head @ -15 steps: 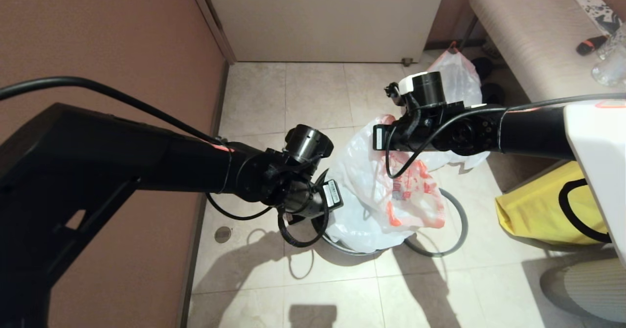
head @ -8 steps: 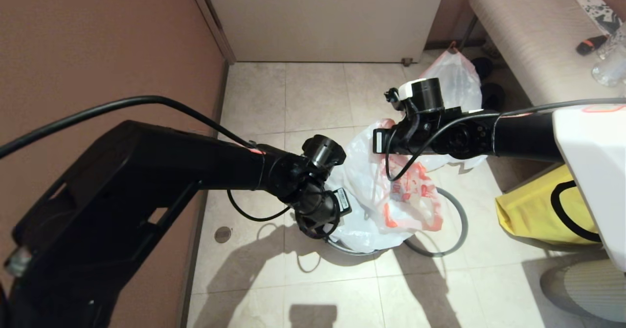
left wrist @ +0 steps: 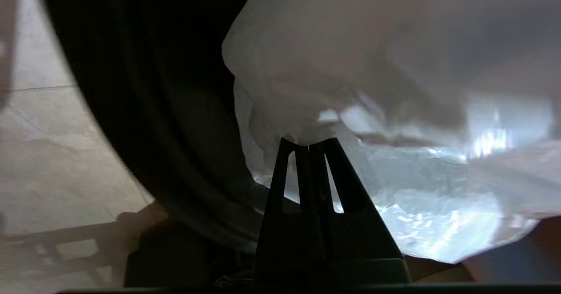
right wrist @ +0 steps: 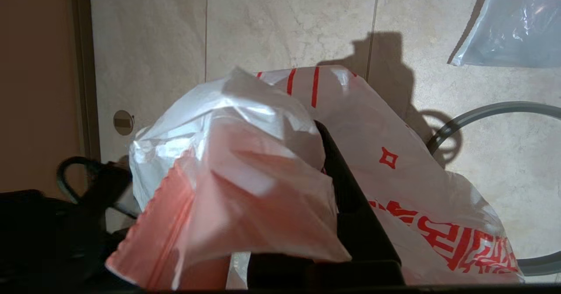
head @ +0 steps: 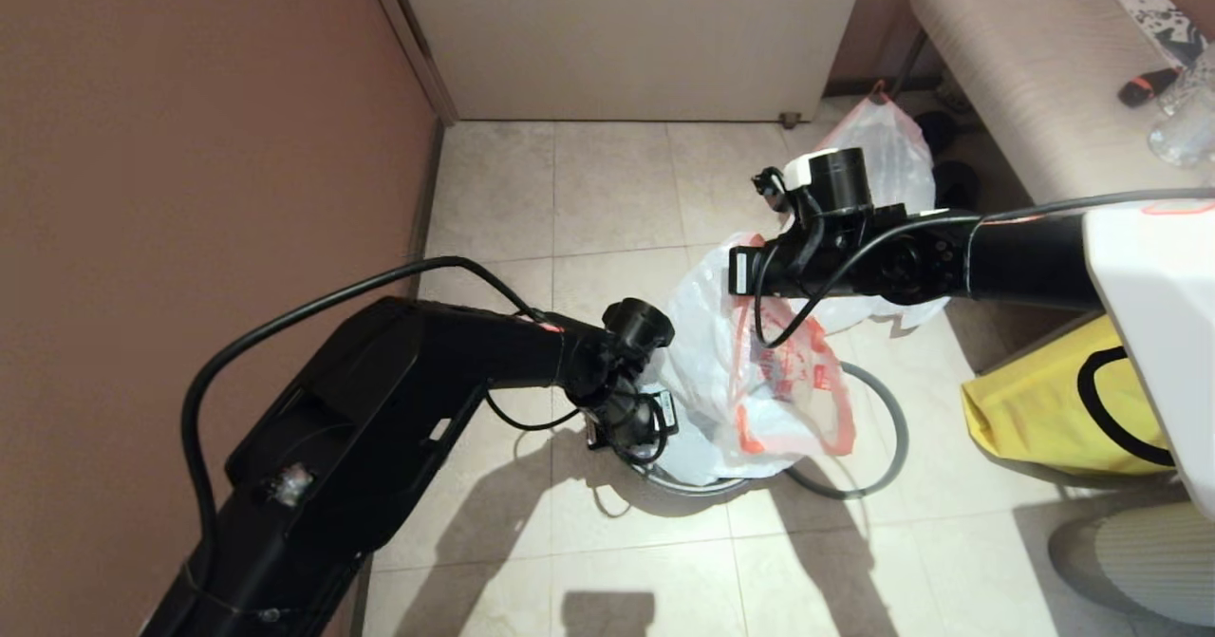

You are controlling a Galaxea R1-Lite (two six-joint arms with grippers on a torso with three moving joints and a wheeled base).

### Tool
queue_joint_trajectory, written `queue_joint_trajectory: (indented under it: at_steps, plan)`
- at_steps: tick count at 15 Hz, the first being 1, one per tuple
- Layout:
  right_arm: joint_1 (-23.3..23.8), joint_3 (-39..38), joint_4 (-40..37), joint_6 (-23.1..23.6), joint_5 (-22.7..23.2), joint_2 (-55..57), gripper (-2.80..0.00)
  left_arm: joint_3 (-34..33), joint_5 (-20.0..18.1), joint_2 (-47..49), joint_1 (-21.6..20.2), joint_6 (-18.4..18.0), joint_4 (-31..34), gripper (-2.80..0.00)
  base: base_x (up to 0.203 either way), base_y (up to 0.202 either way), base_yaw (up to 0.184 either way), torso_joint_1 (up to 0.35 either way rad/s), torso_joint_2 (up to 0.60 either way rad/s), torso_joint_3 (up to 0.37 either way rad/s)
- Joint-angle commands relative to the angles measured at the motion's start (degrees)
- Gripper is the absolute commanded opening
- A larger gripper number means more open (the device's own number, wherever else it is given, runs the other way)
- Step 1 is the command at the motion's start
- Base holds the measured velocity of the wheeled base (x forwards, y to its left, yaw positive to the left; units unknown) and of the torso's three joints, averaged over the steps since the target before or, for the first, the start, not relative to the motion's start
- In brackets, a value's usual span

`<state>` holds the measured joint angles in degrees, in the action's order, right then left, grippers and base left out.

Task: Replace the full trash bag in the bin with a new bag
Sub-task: Put the new garbage bag on the trash can

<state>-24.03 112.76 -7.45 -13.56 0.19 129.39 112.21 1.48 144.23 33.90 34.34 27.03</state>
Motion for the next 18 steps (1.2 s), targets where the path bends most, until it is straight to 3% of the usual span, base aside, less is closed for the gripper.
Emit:
queue_joint_trajectory:
  at_steps: [1,3,7,16,18]
  plan:
    - [0.12,-0.26,-0.28,-0.12,0.64,-1.14,-2.8,0.11,0.7,3.59,-0.13,-0.97,0.05,-2.8,0.0,0.0,0.0,0.0,0.0,0.0]
    - [-0.04,-0.26,-0.4,-3.29,1.9,-2.29,-2.8,0.11,3.11,5.46,0.05,-2.03,-3.07,-2.8,0.0,0.0,0.0,0.0,0.0,0.0]
    - [-0.66,-0.82,-4.44,-4.72,3.68,-4.2,-2.8,0.11,3.49,4.64,-0.05,-2.25,-8.01,-2.8,0.0,0.0,0.0,0.0,0.0,0.0]
    - [-3.66,-4.83,-8.37,-4.37,3.33,-3.71,-2.8,0.09,3.79,0.33,0.36,0.6,-4.98,-2.8,0.0,0.0,0.0,0.0,0.0,0.0]
    - [-3.57,-4.48,-8.19,-4.37,3.34,-3.53,-2.8,-0.36,3.79,-1.71,0.44,2.63,-2.68,-2.8,0.0,0.0,0.0,0.0,0.0,0.0]
